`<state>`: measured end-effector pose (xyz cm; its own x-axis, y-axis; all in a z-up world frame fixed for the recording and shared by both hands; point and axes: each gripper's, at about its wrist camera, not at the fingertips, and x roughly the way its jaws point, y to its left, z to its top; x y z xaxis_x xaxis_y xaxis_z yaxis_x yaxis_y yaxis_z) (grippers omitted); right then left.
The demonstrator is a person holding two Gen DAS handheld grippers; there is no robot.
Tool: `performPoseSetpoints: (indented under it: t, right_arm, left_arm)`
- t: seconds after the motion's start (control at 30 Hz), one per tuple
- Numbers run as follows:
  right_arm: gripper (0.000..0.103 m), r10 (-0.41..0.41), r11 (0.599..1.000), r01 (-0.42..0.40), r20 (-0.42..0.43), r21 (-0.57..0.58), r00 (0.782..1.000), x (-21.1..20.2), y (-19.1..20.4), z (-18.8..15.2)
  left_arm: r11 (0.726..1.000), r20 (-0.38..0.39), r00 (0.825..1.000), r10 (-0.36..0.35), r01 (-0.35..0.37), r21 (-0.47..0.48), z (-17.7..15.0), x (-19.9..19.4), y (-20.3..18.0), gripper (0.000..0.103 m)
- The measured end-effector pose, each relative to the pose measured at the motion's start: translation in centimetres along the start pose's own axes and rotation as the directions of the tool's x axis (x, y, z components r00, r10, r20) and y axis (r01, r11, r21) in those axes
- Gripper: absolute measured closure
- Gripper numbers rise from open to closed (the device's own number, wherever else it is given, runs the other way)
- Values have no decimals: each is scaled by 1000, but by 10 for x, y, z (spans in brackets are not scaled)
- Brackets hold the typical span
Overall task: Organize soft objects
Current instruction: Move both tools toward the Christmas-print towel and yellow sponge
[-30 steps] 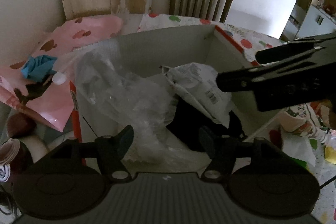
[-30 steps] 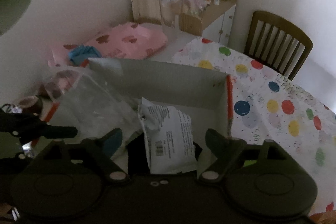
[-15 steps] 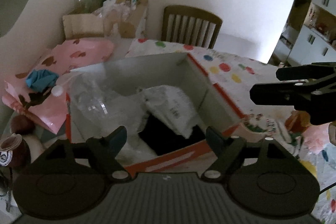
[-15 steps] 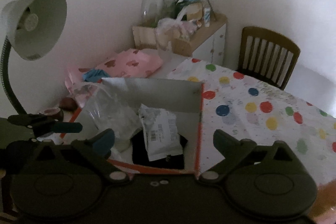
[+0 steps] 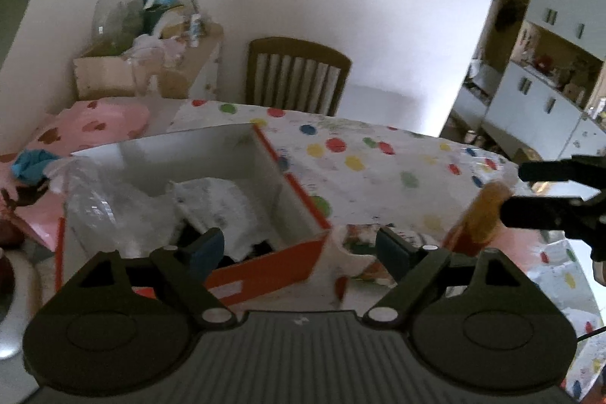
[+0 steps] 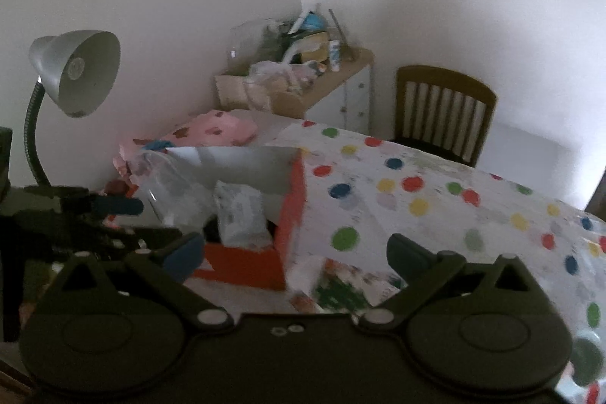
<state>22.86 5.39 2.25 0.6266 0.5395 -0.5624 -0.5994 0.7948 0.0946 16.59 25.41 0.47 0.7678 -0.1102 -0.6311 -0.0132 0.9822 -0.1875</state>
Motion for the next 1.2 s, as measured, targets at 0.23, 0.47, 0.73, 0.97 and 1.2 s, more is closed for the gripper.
performPoseSetpoints:
  t: [0.23,0.47,0.73,0.97,1.2]
  right_arm:
    - [0,-76,997,75,12,35,997,-47,-45,-37]
    - [0,-149,986,148,7,71,989,-76,-76,-76]
    - [0,-200,977,201,-21,66,980,-90,-98,-121]
    - [1,-193,980,195,-67,36,979,-81,-104,-155]
    - [3,-184,983,184,-123,-11,975,-56,-111,-180]
  left_arm:
    - [998,20,999,-49,49,27,-8,-1,-33,4]
    - [996,6,997,-81,81,29,-15,10,-65,3]
    - [991,-10,994,-105,106,79,-25,28,-104,3]
    - [990,-60,995,-86,92,110,-40,57,-130,3]
    - [995,-80,997,-6,14,99,-54,93,-136,3]
